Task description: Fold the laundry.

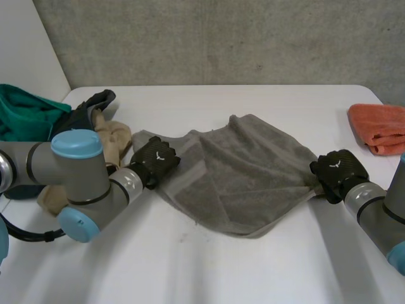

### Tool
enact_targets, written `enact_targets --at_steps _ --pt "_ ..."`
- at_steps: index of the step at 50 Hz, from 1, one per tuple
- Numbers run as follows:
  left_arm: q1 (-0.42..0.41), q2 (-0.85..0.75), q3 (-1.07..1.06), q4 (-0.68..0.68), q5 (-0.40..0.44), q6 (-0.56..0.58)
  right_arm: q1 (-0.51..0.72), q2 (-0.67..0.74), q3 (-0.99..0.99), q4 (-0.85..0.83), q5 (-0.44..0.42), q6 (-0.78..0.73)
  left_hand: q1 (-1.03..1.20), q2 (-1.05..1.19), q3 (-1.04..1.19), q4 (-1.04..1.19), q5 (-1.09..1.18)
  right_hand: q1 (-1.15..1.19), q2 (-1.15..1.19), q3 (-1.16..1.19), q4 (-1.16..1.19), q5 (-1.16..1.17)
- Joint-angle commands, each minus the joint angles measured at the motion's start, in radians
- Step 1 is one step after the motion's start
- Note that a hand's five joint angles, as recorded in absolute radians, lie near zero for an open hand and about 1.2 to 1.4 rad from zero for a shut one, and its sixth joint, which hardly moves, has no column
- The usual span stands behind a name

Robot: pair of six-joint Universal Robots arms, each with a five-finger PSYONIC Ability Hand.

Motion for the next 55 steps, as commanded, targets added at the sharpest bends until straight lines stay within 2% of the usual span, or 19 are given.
enact_targets --at_steps 1,5,9,16,21,23,28,33,37,38,41,42,44,45,48,50,52,55 --pt "-0.007 -0.012 0.027 -0.002 -0.004 0.000 -0.001 0.003 -0.007 0.000 0.004 0.000 0.540 0.552 0.567 0.565 0.571 0.412 0.230 0.211 0.207 0.230" --pt "-0.036 0.034 0.012 -0.019 -0.012 -0.003 -0.002 -0.003 -0.015 0.009 0.009 -0.002 0.540 0.552 0.567 0.565 0.571 0.412 0.230 0.211 0.207 0.230" --pt "-0.052 0.192 -0.037 -0.083 -0.048 -0.003 -0.002 -0.014 -0.034 0.054 0.012 -0.017 0.540 0.552 0.567 0.565 0.571 0.412 0.230 0.211 0.207 0.230" --pt "-0.050 0.471 -0.184 -0.175 -0.145 -0.003 -0.024 -0.159 -0.099 0.325 0.037 -0.157 0.540 0.552 0.567 0.565 0.571 0.412 0.230 0.211 0.207 0.230" --pt "-0.035 0.655 -0.307 -0.192 -0.255 -0.001 -0.059 -0.296 -0.116 0.489 0.072 -0.292 0.540 0.552 0.567 0.565 0.571 0.412 0.230 0.211 0.207 0.230" --pt "-0.032 0.688 -0.342 -0.209 -0.286 0.002 -0.059 -0.343 -0.104 0.543 0.080 -0.356 0.540 0.552 0.567 0.565 0.571 0.412 0.230 0.211 0.207 0.230" --pt "-0.030 0.720 -0.435 -0.362 -0.381 0.011 -0.056 -0.396 -0.067 0.617 0.086 -0.451 0.540 0.552 0.567 0.565 0.571 0.412 0.230 0.211 0.207 0.230" --pt "-0.039 0.660 -0.435 -0.416 -0.391 0.011 -0.042 -0.373 -0.041 0.614 0.081 -0.471 0.540 0.552 0.567 0.565 0.571 0.412 0.230 0.211 0.207 0.230" --pt "-0.039 0.489 -0.326 -0.343 -0.398 0.012 -0.021 -0.211 -0.088 0.565 0.104 -0.473 0.540 0.552 0.567 0.565 0.571 0.412 0.230 0.211 0.207 0.230" --pt "-0.038 0.408 -0.239 -0.306 -0.409 0.009 -0.001 -0.139 -0.153 0.527 0.135 -0.471 0.540 0.552 0.567 0.565 0.571 0.412 0.230 0.211 0.207 0.230" --pt "-0.038 0.318 -0.104 -0.278 -0.429 0.009 0.036 -0.057 -0.266 0.474 0.208 -0.467 0.540 0.552 0.567 0.565 0.571 0.412 0.230 0.211 0.207 0.230" --pt "-0.041 0.270 0.009 -0.261 -0.444 0.011 0.057 -0.034 -0.348 0.431 0.254 -0.461 0.540 0.552 0.567 0.565 0.571 0.412 0.230 0.211 0.207 0.230" --pt "-0.041 0.231 0.134 -0.244 -0.464 0.012 0.074 -0.017 -0.448 0.378 0.293 -0.455 0.540 0.552 0.567 0.565 0.571 0.412 0.230 0.211 0.207 0.230" --pt "-0.041 0.196 0.267 -0.212 -0.472 0.012 0.083 0.001 -0.544 0.308 0.300 -0.450 0.540 0.552 0.567 0.565 0.571 0.412 0.230 0.211 0.207 0.230" --pt "-0.035 0.159 0.460 -0.117 -0.470 0.011 0.087 0.032 -0.668 0.175 0.291 -0.438 0.540 0.552 0.567 0.565 0.571 0.412 0.230 0.211 0.207 0.230" --pt "-0.025 0.140 0.591 0.014 -0.469 0.012 0.083 0.037 -0.754 0.017 0.261 -0.418 0.540 0.552 0.567 0.565 0.571 0.412 0.230 0.211 0.207 0.230" --pt "-0.021 0.140 0.640 0.108 -0.466 0.011 0.083 0.034 -0.792 -0.122 0.220 -0.399 0.540 0.552 0.567 0.565 0.571 0.412 0.230 0.211 0.207 0.230" --pt "-0.021 0.143 0.664 0.242 -0.443 0.008 0.083 0.026 -0.798 -0.231 0.176 -0.398 0.540 0.552 0.567 0.565 0.571 0.412 0.230 0.211 0.207 0.230"
